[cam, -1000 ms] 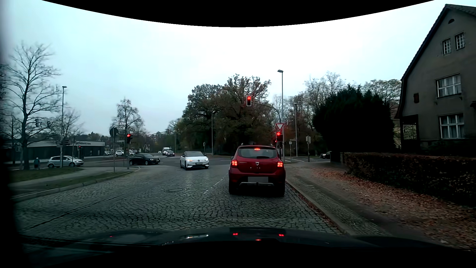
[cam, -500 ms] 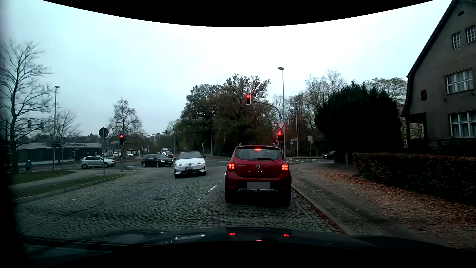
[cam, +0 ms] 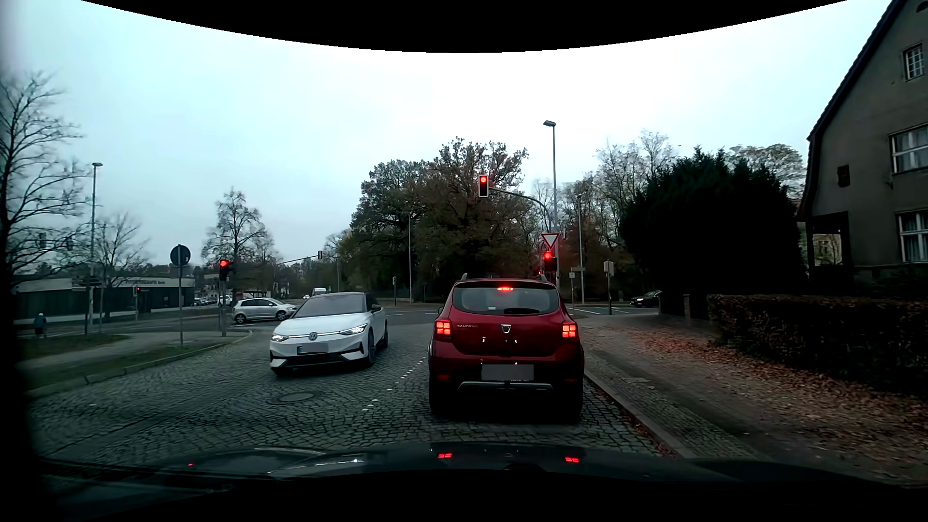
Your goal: Follow the waypoints while adhering to traffic rules and regulations
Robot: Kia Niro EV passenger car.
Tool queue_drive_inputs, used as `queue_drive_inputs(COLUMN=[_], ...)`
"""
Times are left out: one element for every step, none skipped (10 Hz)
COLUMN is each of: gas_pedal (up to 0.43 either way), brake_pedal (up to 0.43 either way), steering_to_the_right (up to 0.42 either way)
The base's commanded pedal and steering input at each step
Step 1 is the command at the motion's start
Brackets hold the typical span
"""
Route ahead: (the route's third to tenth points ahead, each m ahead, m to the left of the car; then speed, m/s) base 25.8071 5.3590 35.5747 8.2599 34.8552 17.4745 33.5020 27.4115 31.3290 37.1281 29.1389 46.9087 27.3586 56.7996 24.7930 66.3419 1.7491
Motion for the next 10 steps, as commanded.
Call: queue_drive_inputs(gas_pedal=[0.0, 0.0, 0.0, 0.0, 0.0, 0.0, 0.0, 0.0, 0.0, 0.0], brake_pedal=[0.256, 0.268, 0.274, 0.274, 0.274, 0.256, 0.226, 0.22, 0.226, 0.207], steering_to_the_right=[0.002, 0.002, 0.002, 0.003, 0.003, 0.003, 0.003, 0.003, 0.003, 0.003])
